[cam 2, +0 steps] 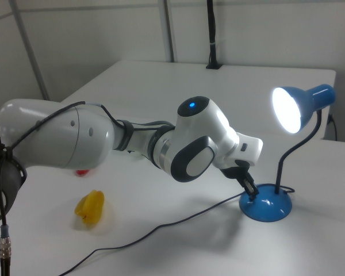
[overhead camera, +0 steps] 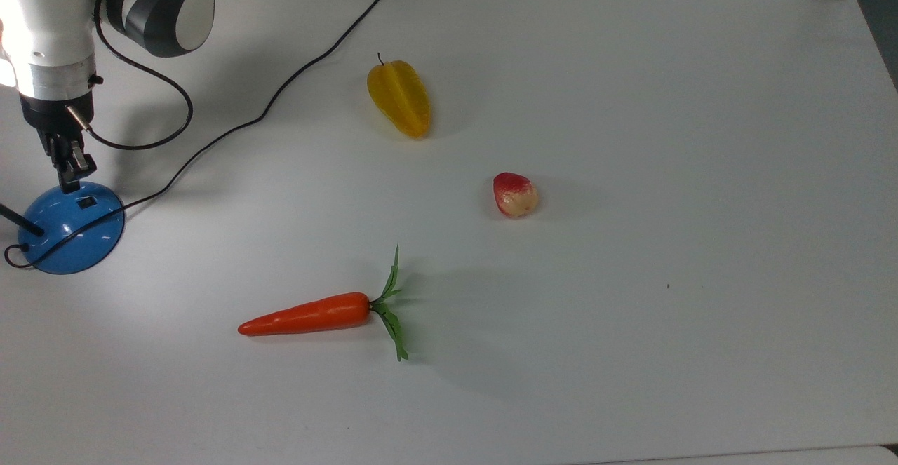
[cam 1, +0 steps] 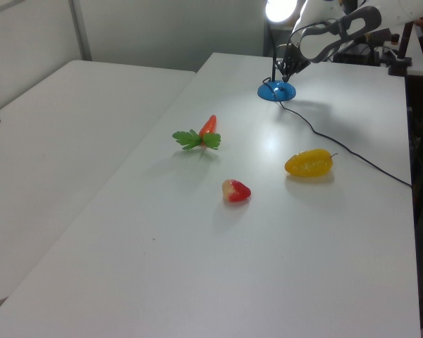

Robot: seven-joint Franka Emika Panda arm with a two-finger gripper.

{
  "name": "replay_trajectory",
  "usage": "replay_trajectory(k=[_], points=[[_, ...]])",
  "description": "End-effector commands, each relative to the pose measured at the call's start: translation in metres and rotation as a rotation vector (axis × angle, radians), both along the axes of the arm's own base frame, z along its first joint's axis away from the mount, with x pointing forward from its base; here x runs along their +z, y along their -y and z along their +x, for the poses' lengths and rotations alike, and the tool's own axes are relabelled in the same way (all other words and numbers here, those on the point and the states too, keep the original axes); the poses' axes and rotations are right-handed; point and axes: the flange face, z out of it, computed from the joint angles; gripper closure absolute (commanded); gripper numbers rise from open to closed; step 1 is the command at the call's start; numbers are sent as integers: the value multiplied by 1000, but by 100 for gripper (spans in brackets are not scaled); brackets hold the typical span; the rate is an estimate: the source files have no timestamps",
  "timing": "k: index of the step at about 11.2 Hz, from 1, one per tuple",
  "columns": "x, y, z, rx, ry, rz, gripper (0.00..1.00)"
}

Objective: Turn off lamp
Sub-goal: 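Press down on the switch on the blue lamp base with the gripper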

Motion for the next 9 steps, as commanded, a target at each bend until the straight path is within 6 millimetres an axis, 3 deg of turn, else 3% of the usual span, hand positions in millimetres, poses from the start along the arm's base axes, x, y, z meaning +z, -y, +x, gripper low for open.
replay_trajectory(k=[1,9], points=[[-7,-6,-4,3,-16,-12,100],[-18,-17,4,28,-27,-18,100]])
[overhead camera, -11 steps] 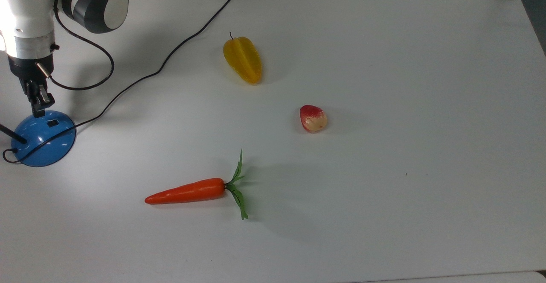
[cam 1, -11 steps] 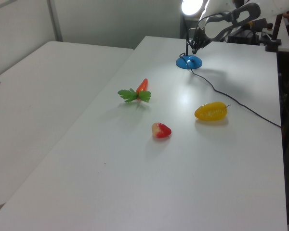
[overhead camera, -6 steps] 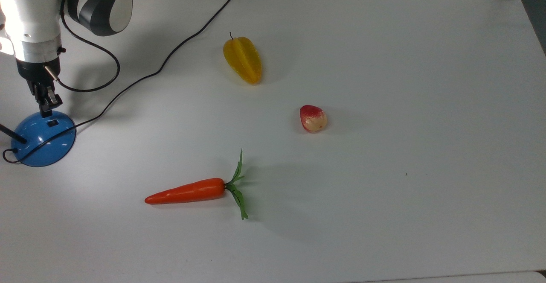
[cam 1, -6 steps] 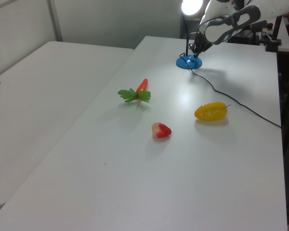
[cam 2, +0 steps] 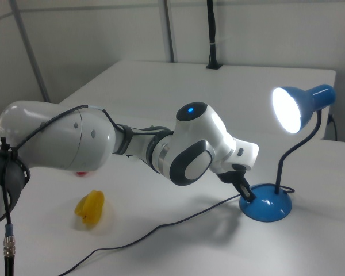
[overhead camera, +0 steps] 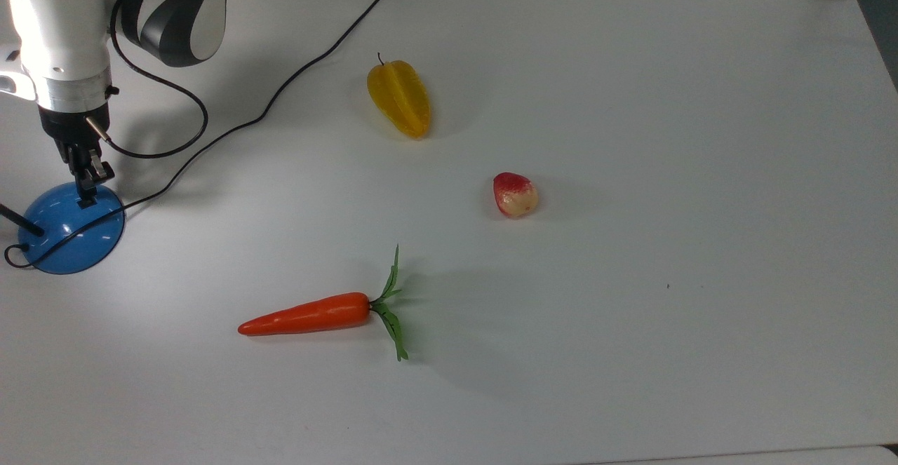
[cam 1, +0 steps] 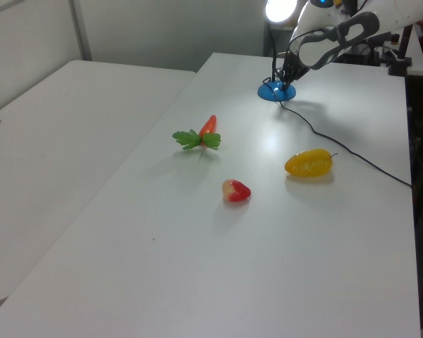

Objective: Turn off lamp
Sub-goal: 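Press down on the switch on the blue lamp base with the gripper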

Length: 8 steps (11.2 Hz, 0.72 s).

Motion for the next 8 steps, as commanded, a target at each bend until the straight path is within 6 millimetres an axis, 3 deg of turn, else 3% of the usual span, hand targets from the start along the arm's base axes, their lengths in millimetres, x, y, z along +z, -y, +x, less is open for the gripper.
replay_trajectory(k=[1,8], points=[[1,-9,3,9,9,-17,100],[-10,-10,7,22,-10,-26,100]])
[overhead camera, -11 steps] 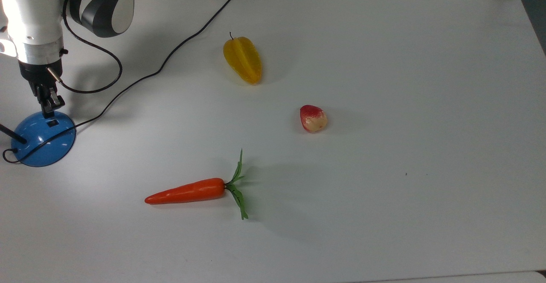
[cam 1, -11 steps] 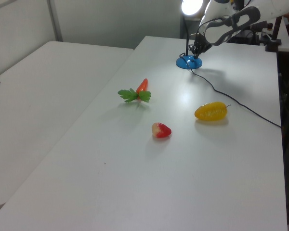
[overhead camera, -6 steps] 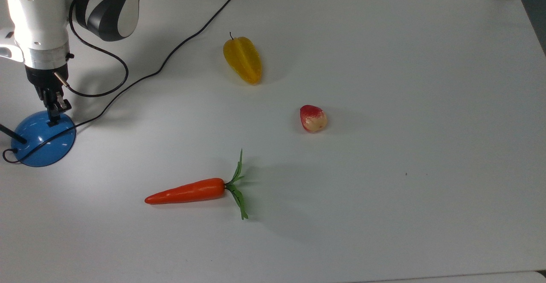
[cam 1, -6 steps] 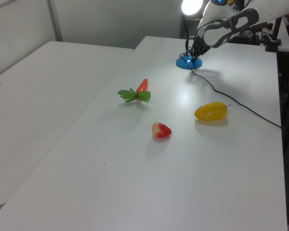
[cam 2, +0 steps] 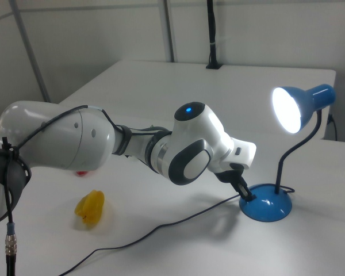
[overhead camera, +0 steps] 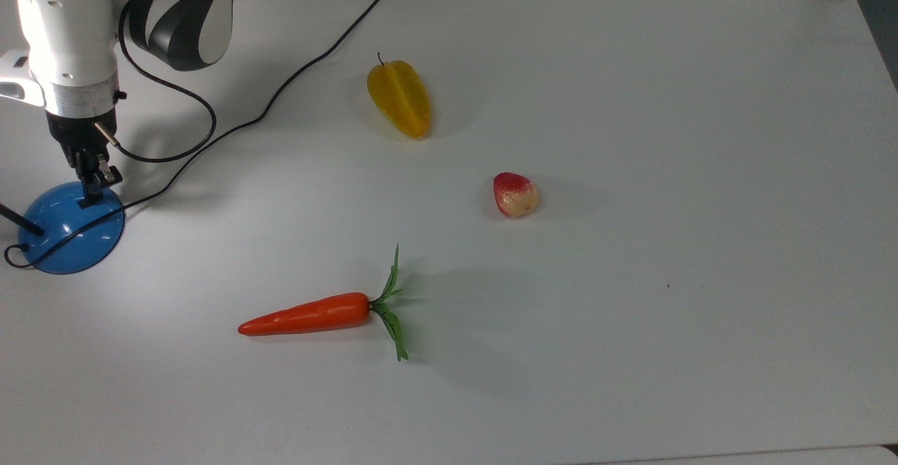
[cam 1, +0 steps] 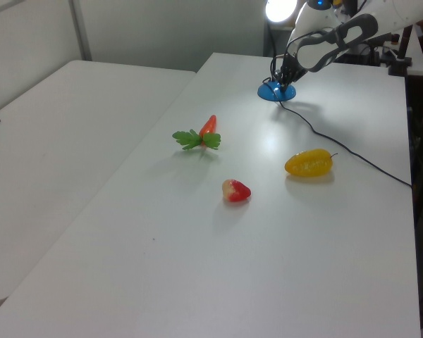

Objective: Turn off lamp
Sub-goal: 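Press down on the switch on the blue lamp base with the gripper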

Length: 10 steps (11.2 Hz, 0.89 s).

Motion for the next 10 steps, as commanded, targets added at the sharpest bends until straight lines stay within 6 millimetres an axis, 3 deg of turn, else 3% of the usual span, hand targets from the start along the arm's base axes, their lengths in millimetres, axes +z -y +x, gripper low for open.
replay_trajectory(k=[1,6,10], points=[[-8,-2,3,9,-10,-24,100],[-21,0,-3,4,-54,-11,100],[-16,-4,-1,7,-69,-5,100]])
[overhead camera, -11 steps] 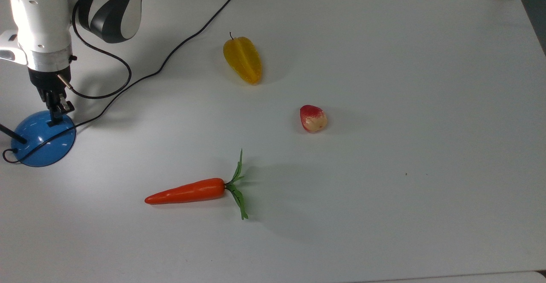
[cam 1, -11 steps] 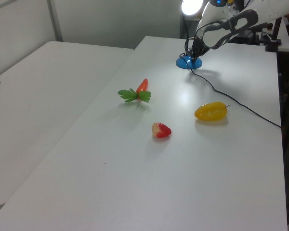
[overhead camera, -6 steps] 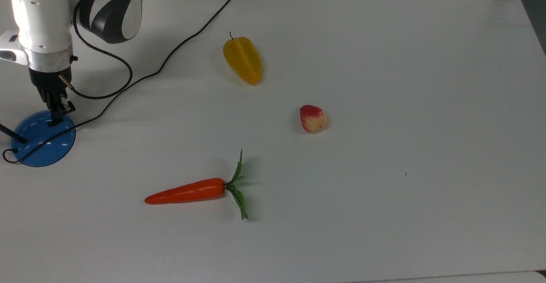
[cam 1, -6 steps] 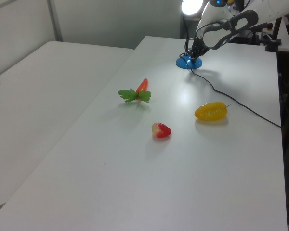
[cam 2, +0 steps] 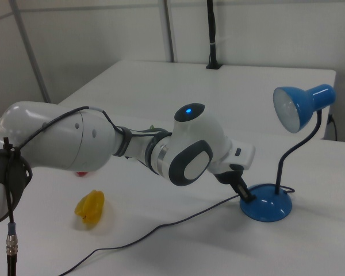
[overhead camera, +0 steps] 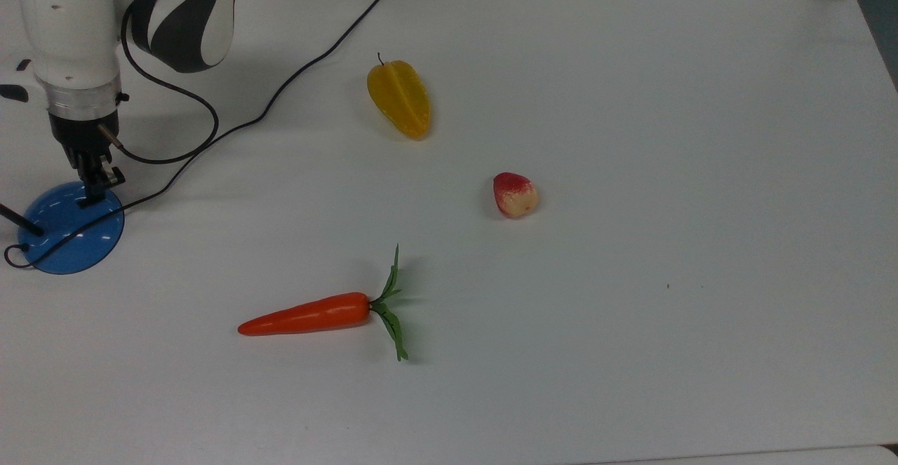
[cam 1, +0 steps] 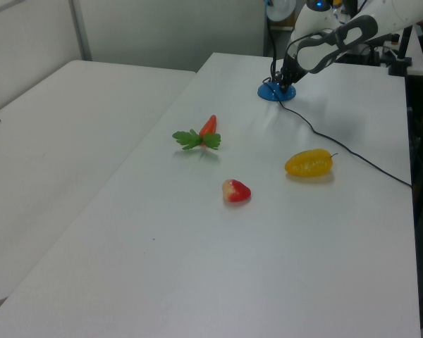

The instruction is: Turn off lamp

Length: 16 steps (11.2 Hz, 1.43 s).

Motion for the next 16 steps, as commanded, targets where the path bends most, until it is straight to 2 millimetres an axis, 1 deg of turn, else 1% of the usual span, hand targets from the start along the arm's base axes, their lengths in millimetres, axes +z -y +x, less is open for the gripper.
replay_trajectory(k=[1,2,3,4,5,6,7,8,10,11,12,13,14,15,16], points=[[-5,-5,-2,0,-72,7,100],[6,-10,-2,14,-91,15,100],[29,-18,-3,39,-104,22,100],[53,-40,-3,85,-146,41,100],[73,-66,-5,152,-202,60,100],[96,-96,-8,218,-248,88,100],[115,-123,-15,291,-298,130,100],[135,-152,-24,368,-341,186,100],[170,-219,-46,528,-452,232,100],[181,-254,-56,589,-499,238,100],[192,-278,-65,630,-531,236,100],[199,-292,-71,677,-545,229,86],[206,-294,-74,705,-539,221,42],[221,-289,-78,718,-517,209,0],[235,-285,-86,744,-514,202,0]])
